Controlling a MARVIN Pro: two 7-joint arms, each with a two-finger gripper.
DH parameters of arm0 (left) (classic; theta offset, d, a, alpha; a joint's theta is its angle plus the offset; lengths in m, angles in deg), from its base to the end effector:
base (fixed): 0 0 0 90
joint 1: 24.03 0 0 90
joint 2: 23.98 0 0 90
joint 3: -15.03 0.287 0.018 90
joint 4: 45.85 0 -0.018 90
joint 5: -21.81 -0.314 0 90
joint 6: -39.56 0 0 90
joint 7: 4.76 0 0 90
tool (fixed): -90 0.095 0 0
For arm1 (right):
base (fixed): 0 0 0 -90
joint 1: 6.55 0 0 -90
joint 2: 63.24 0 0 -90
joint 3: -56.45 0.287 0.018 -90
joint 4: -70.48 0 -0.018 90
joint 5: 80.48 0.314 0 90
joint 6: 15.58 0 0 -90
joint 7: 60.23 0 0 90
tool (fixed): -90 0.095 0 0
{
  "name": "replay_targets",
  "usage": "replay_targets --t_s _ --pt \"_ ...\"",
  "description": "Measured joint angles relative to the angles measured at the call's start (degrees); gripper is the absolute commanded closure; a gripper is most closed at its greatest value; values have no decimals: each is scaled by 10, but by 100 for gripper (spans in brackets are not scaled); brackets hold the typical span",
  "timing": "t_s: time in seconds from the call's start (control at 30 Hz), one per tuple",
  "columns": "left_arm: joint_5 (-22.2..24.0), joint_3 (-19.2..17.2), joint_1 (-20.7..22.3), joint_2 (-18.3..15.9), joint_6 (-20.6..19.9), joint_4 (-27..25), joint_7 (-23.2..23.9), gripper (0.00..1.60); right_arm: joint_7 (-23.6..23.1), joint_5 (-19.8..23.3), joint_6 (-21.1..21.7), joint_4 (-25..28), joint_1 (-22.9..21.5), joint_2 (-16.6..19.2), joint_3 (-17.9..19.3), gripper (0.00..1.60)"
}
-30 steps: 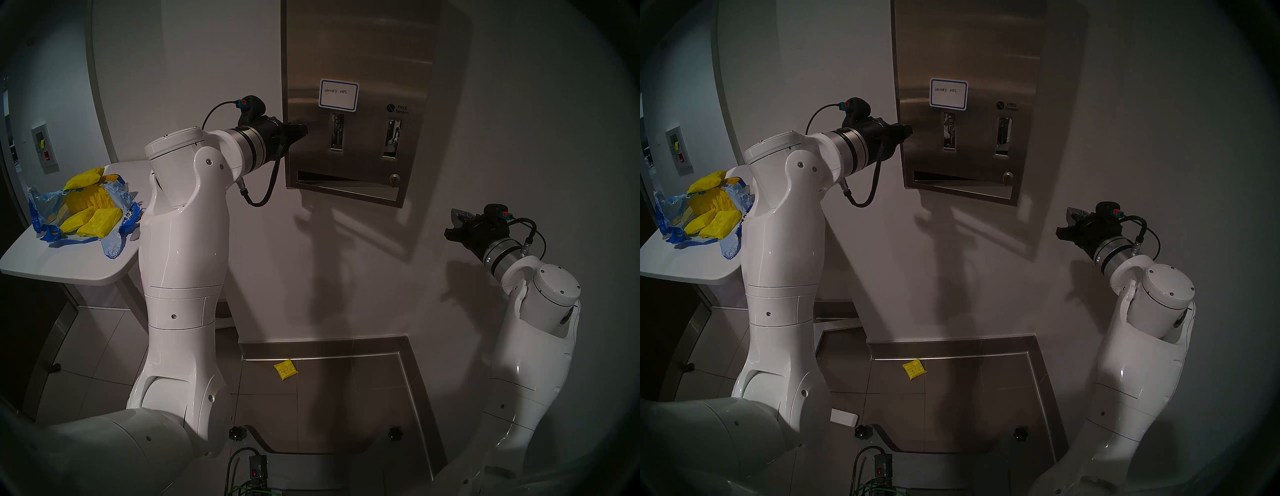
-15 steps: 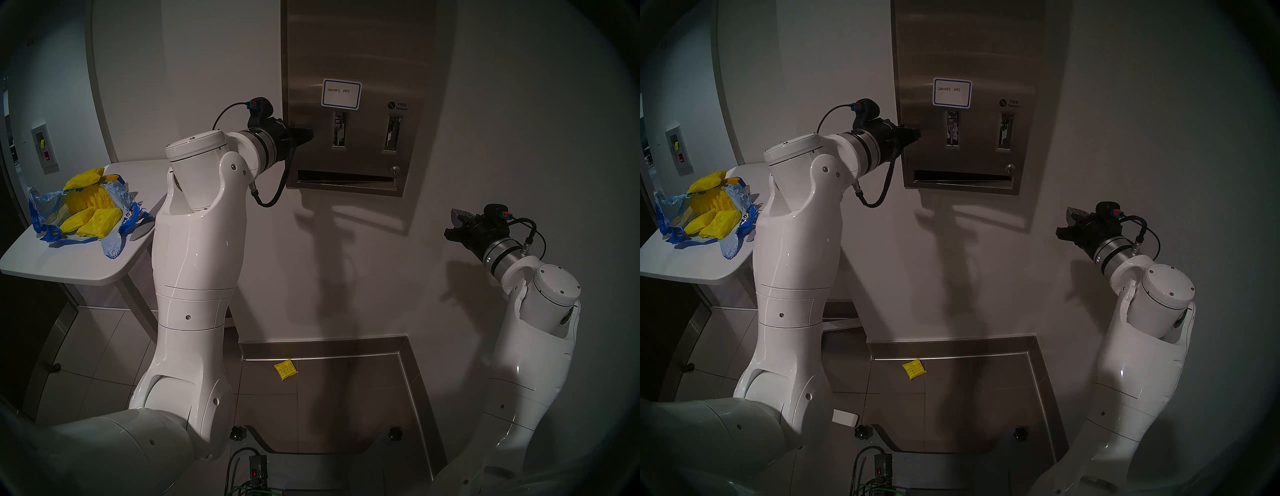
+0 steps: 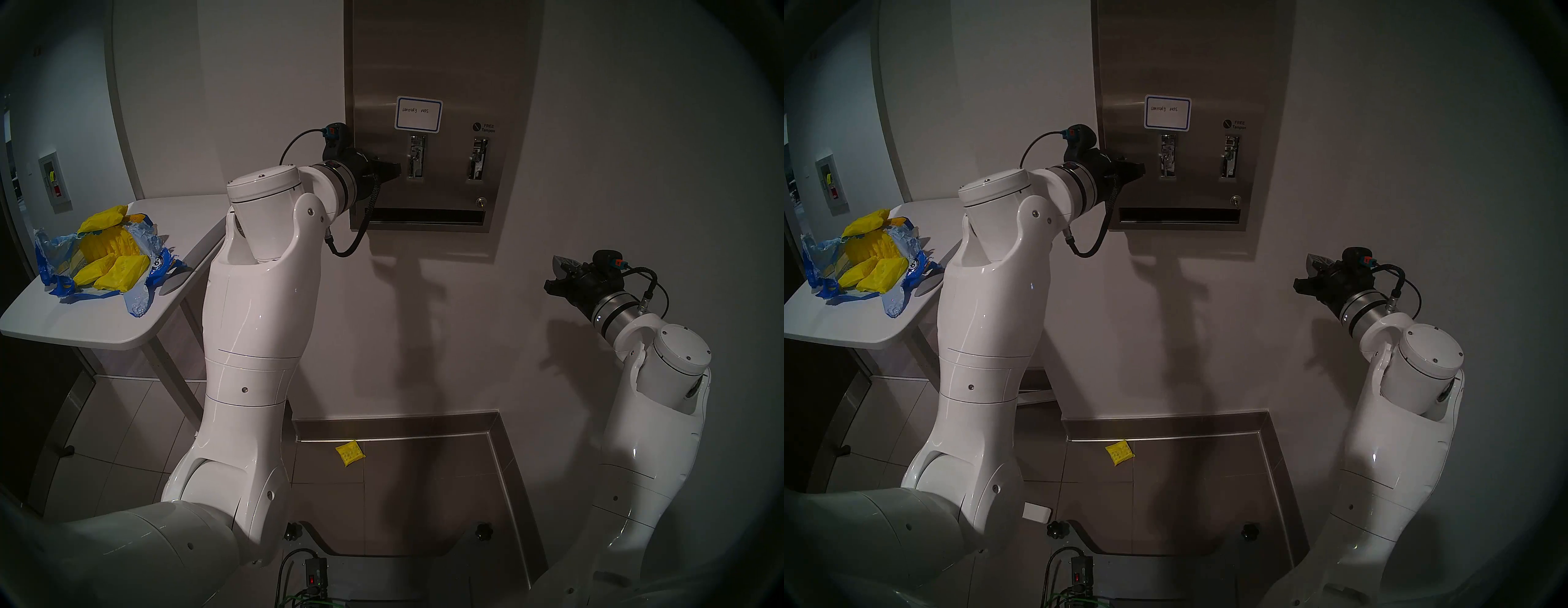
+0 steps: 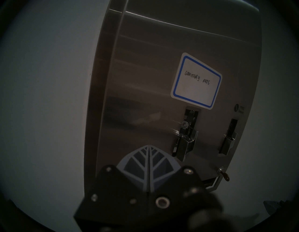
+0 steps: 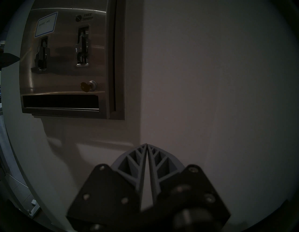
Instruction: Open the dispenser door, put the pads inside, close the door
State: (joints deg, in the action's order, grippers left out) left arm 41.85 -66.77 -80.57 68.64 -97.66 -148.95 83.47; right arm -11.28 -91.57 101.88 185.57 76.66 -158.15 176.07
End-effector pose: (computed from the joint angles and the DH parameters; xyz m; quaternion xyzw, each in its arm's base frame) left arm 0.4867 -0.0917 -0.0135 0.7035 -0.0602 0.6798 0.1983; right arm 0.3835 -0.1271 -0.1507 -0.7095 -0.0551 -0.7020 0.0273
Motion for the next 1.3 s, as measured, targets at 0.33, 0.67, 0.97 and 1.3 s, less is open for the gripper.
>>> replay_targets --t_s 0.33,0.67,0.97,1.3 --pt "-29 23 14 8 28 55 -24 160 0 0 0 0 0 0 0 118" --pt "-47 46 24 23 52 83 -46 160 0 0 0 0 0 0 0 118" --pt "-51 50 30 34 62 97 -54 160 0 1 0 0 0 0 0 118" --pt "-49 48 33 43 61 100 -55 160 1 1 0 0 0 0 0 118"
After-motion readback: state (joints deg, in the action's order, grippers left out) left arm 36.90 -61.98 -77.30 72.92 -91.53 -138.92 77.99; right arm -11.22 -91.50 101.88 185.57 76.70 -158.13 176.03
